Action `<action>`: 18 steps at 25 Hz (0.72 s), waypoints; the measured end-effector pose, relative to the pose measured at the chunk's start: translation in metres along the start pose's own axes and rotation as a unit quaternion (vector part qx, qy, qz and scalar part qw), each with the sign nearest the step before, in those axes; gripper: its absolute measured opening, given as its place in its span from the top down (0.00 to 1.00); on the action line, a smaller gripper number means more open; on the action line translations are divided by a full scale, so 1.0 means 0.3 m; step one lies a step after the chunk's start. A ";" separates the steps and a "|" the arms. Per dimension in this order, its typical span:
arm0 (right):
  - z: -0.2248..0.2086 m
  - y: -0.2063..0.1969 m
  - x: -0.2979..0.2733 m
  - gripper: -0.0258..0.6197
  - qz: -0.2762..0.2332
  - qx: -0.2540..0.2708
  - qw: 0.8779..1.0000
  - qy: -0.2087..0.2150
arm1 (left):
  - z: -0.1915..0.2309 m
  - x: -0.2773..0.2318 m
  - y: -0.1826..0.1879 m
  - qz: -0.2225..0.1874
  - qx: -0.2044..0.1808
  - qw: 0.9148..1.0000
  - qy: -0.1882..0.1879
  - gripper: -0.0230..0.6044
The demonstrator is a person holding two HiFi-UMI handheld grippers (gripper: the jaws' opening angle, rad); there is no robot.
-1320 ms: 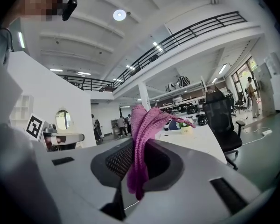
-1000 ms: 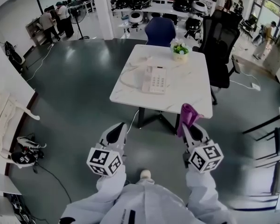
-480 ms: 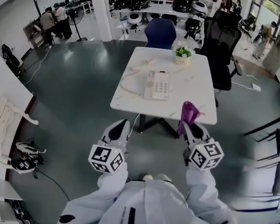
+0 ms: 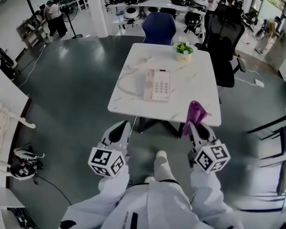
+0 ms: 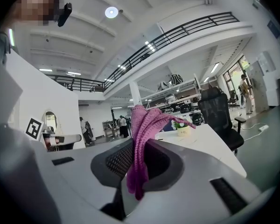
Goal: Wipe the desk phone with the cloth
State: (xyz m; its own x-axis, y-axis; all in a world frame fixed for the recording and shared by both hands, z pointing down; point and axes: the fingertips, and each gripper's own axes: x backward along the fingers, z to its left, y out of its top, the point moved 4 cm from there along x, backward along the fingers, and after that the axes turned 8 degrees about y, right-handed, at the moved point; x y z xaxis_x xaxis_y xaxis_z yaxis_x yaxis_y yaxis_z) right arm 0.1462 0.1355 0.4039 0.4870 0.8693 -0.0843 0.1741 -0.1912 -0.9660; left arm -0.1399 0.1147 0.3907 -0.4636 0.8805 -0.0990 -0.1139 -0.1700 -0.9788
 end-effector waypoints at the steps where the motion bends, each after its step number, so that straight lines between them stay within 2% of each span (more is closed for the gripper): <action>1: -0.009 0.000 -0.015 0.91 0.001 0.000 1.000 0.001 | 0.007 -0.016 -0.003 0.002 0.002 1.000 0.001 0.97; 18: -0.308 0.040 -0.445 0.91 0.036 -0.006 0.999 0.017 | 0.136 -0.467 -0.027 0.037 0.018 0.999 0.008 0.97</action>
State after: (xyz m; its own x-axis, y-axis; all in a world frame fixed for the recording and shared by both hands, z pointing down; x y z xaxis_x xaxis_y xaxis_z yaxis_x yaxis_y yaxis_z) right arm 0.1622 -0.0250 0.4263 0.5275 0.8370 -0.1457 0.1466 -0.2587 -0.9548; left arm -0.1100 -0.0252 0.4198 -0.4585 0.8714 -0.1743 -0.1111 -0.2509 -0.9616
